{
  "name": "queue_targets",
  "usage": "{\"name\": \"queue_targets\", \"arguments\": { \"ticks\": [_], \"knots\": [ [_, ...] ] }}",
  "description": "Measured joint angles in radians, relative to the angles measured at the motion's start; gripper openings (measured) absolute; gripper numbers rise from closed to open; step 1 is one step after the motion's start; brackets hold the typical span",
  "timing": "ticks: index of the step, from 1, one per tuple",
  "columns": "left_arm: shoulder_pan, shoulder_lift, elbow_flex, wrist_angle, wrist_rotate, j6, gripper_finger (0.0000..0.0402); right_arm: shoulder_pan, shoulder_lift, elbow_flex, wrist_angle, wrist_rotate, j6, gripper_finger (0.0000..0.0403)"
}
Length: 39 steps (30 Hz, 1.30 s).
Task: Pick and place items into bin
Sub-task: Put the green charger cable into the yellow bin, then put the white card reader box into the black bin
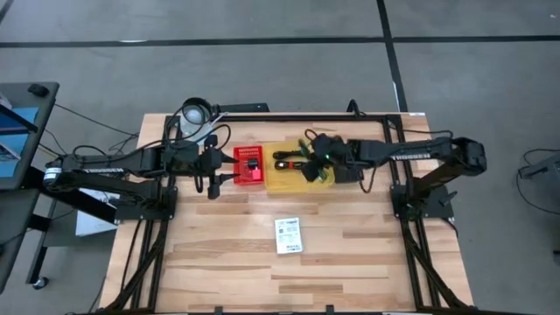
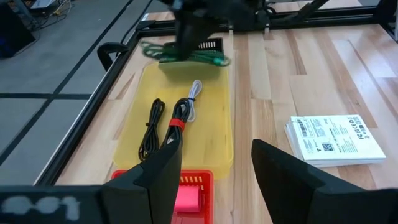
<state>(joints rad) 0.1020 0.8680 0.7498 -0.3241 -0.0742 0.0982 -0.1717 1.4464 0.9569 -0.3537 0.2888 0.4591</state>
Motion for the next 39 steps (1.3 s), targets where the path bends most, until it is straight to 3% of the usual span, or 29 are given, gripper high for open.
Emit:
{"name": "queue_targets", "arguments": {
  "ticks": [6,13,22,31,35,39],
  "knots": [
    [0.0,0.0,0.0,0.0,0.0,0.008,0.0187,-0.089,0.075,0.0,0.021,-0.055,-0.093,0.0021],
    [0.0,0.0,0.0,-0.003,0.0,0.011,0.0187,-0.103,0.144,0.0,0.042,-0.082,-0.12,0.0078],
    [0.0,0.0,0.0,-0.011,0.0,0.011,0.0187,-0.077,0.078,0.0,0.058,-0.059,-0.149,0.0102],
    [0.0,0.0,0.0,-0.039,0.0,0.011,0.0187,0.123,-0.082,0.0,0.048,0.029,-0.319,0.0098],
    [0.0,0.0,0.0,-0.038,0.0,0.011,0.0187,0.274,-0.096,0.001,0.004,0.1,-0.472,0.0098],
    [0.0,0.001,0.0,-0.038,0.0,-0.006,0.0187,0.403,-0.084,0.002,-0.044,0.202,-0.478,0.0098]
  ]
}}
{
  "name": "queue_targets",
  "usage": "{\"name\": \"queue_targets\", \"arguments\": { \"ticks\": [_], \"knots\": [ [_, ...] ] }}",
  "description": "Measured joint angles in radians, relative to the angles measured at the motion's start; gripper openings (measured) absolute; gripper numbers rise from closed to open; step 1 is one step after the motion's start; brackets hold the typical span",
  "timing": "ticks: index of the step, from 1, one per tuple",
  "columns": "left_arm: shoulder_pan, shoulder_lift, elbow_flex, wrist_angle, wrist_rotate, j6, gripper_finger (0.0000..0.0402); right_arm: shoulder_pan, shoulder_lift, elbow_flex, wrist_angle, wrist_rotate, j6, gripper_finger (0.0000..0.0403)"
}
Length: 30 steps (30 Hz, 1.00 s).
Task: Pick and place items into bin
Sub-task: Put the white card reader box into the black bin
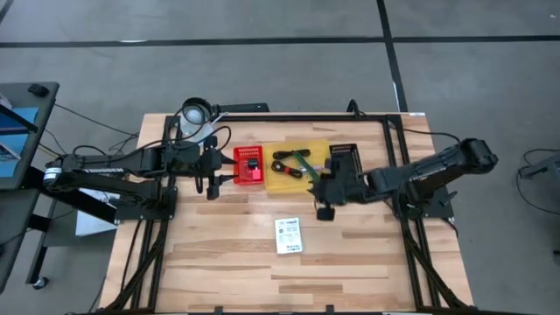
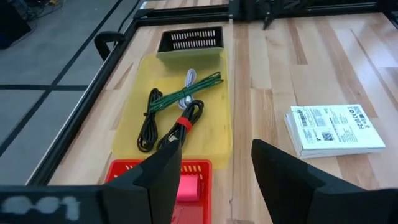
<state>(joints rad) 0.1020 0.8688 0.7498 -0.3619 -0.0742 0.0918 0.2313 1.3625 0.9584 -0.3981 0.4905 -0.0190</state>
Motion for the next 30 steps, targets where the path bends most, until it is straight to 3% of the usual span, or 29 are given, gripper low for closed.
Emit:
{"name": "queue_targets", "arguments": {
  "ticks": [5,9,13,16,21,30],
  "knots": [
    [0.0,0.02,0.0,0.004,0.051,-0.032,0.0187,0.114,0.0,-0.007,-0.068,0.036,0.168,0.0098],
    [-0.001,0.097,0.0,0.014,0.19,-0.037,0.0187,0.186,0.0,-0.045,-0.062,0.057,0.329,0.0098],
    [-0.001,0.205,0.001,0.09,0.34,-0.021,0.0187,0.228,0.0,-0.095,-0.032,0.149,0.626,0.0098],
    [-0.001,0.26,0.032,0.18,0.385,-0.011,0.0187,0.245,0.0,-0.145,0.038,0.188,0.894,0.0098],
    [-0.002,0.294,0.042,0.273,0.386,-0.011,0.0187,0.268,0.0,-0.251,0.256,0.1,1.169,0.0098],
    [-0.004,0.296,0.041,0.275,0.386,-0.011,0.0187,0.259,0.0,-0.426,0.651,-0.048,1.37,0.0098]
  ]
}}
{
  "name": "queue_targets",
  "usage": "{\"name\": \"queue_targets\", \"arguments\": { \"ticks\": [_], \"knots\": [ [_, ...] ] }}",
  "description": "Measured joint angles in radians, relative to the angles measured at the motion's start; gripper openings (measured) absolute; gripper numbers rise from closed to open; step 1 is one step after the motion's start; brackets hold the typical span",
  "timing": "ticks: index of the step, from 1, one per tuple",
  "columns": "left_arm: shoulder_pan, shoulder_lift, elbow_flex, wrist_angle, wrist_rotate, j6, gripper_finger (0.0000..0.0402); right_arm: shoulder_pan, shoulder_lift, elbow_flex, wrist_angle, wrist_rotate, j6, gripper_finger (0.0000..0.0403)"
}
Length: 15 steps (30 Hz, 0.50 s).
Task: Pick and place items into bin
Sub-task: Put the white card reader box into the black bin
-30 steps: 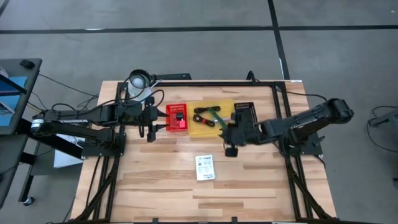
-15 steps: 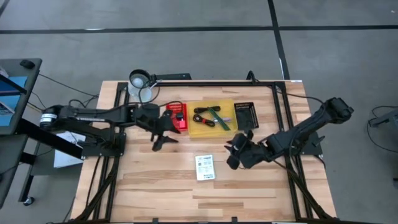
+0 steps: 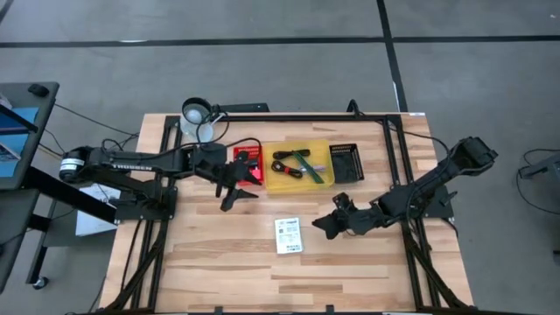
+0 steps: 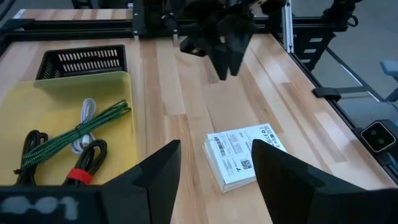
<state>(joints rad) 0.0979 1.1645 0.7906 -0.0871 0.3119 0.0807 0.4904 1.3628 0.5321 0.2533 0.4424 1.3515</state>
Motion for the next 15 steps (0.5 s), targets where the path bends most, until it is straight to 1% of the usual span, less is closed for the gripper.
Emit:
{"name": "queue_targets", "arguments": {
  "ticks": [3,5,11,15],
  "knots": [
    [-0.009,0.0,0.0,0.0,-0.002,0.001,0.0187,-0.002,0.0,-0.019,-0.023,-0.012,0.011,0.0101],
    [-0.018,0.0,0.0,-0.005,-0.002,0.002,0.0187,-0.009,0.0,-0.028,-0.024,-0.027,0.011,0.0111],
    [-0.051,0.0,-0.001,-0.037,-0.002,0.042,0.0187,-0.015,0.0,-0.039,-0.028,-0.05,0.011,0.0159],
    [-0.068,0.0,-0.001,-0.012,-0.002,0.051,0.0187,-0.015,0.0,-0.039,-0.03,-0.05,-0.009,0.0191]
  ]
}}
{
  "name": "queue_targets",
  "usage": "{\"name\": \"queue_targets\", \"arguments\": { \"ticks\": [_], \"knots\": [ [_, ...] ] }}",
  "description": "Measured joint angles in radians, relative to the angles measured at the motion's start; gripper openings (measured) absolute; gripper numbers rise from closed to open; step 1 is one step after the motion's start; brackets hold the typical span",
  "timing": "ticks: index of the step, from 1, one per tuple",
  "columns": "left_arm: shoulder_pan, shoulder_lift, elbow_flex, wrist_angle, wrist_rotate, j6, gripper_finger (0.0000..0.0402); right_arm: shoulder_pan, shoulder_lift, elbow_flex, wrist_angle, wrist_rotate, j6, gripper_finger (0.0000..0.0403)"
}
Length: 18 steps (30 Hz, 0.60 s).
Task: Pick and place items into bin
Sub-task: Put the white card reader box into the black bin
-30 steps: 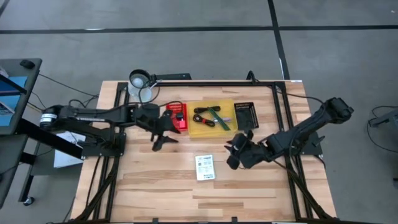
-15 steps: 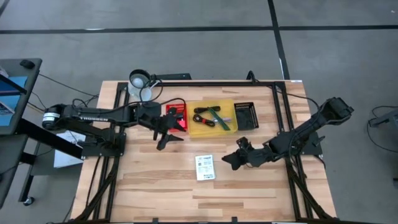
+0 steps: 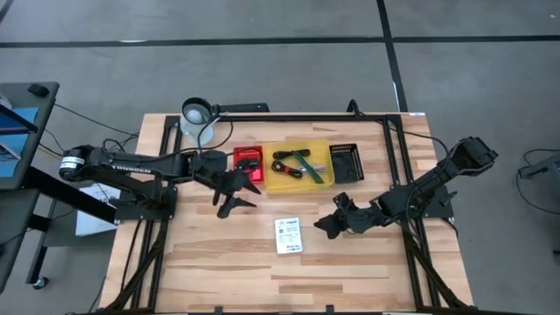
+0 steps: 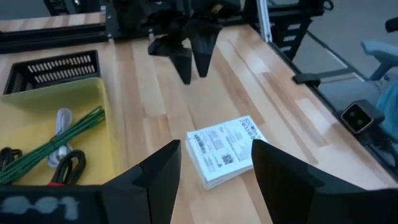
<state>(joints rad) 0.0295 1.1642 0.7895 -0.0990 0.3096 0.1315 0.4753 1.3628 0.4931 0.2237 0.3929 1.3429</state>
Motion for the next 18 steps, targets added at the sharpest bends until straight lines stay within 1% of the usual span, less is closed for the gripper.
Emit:
{"name": "queue_targets", "arguments": {
  "ticks": [3,6,11,14,16,18],
  "knots": [
    [-0.009,-0.001,0.0,0.007,0.0,-0.037,0.0187,0.0,0.0,0.0,0.006,0.0,-0.046,0.0203],
    [-0.009,-0.001,0.0,0.007,-0.001,-0.038,0.0187,0.0,0.0,0.0,0.006,-0.002,-0.084,0.0207],
    [-0.009,-0.001,0.0,0.002,-0.001,-0.068,0.0187,0.0,0.0,0.0,0.006,-0.001,-0.141,0.0202],
    [-0.009,-0.001,0.0,0.003,-0.04,-0.077,0.0187,0.0,0.0,0.0,0.003,-0.002,-0.147,0.0197],
    [-0.009,-0.001,-0.006,0.008,-0.064,-0.12,0.0187,0.003,0.0,0.0,0.002,-0.002,-0.147,0.0194],
    [-0.01,-0.001,-0.026,0.013,-0.064,-0.157,0.0187,0.009,0.0,0.0,0.002,-0.002,-0.147,0.0192]
  ]
}}
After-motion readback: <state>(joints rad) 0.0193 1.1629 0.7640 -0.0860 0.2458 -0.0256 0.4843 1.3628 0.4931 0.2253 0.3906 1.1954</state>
